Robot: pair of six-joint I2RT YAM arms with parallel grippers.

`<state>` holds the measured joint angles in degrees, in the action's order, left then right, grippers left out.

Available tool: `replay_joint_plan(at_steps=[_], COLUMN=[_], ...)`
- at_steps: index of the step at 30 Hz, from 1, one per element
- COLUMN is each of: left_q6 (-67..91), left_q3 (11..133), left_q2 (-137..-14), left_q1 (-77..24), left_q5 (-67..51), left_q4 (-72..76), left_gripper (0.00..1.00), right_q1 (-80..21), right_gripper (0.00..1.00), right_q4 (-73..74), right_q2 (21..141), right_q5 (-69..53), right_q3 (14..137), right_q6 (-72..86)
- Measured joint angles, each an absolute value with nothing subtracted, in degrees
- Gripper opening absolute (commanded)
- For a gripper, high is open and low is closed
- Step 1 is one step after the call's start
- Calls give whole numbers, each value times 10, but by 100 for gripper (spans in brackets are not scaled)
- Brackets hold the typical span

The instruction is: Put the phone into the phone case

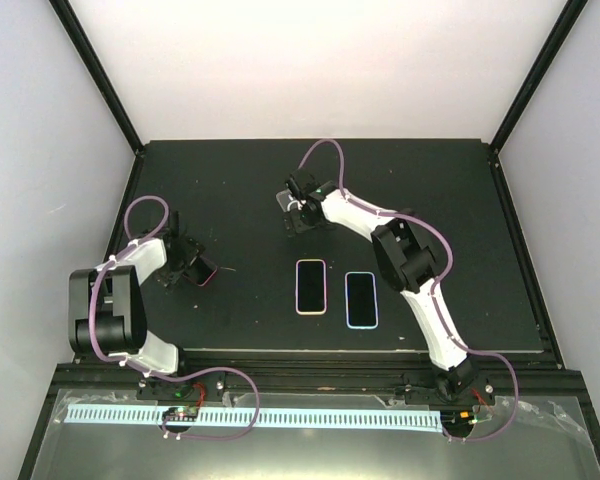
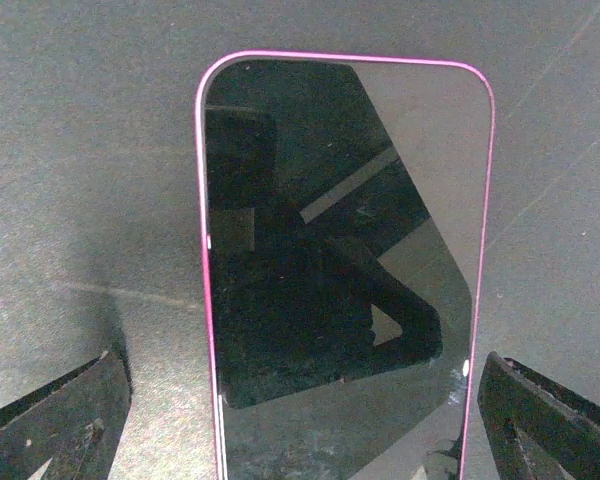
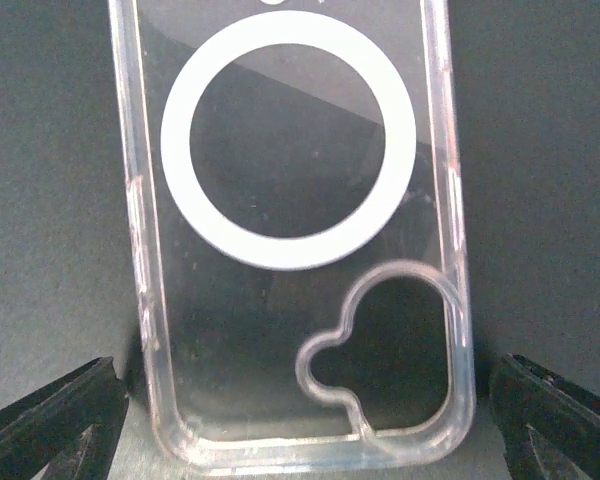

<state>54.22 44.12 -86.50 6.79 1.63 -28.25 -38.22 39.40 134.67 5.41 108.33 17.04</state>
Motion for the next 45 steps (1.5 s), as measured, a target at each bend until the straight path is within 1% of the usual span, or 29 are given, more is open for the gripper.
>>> replay_joint_plan(at_steps=[6,13,23,32,35,41,45], left_q6=[541,553,577,582,585,589,591], left_q3=[456,488,525,561,577,585,585], left_q2=[-881,-908,-941,-973,-988,-996,-997], left_q1=[68,68,68,68,68,68,68], left_q5=[11,13,15,19,19,19,10], left_q4=[-280,-302,-345,-371,-383,-394,-384], left_gripper=[98,96,95,92,88,74,70], right_q1=[-383,-383,-383,-383,-383,-383,-383], right_gripper=[93,84,80,78,77,76,76], right_q4=[413,416,409,387,385,368,363], right_q2=[1382,1388,1384,1348,1343,1324,1297], right_q5=[59,63,60,47,43,38,29], right_q3=[1139,1147,1138,1079,1070,1038,997], right_q6=[159,153,150,151,152,155,159])
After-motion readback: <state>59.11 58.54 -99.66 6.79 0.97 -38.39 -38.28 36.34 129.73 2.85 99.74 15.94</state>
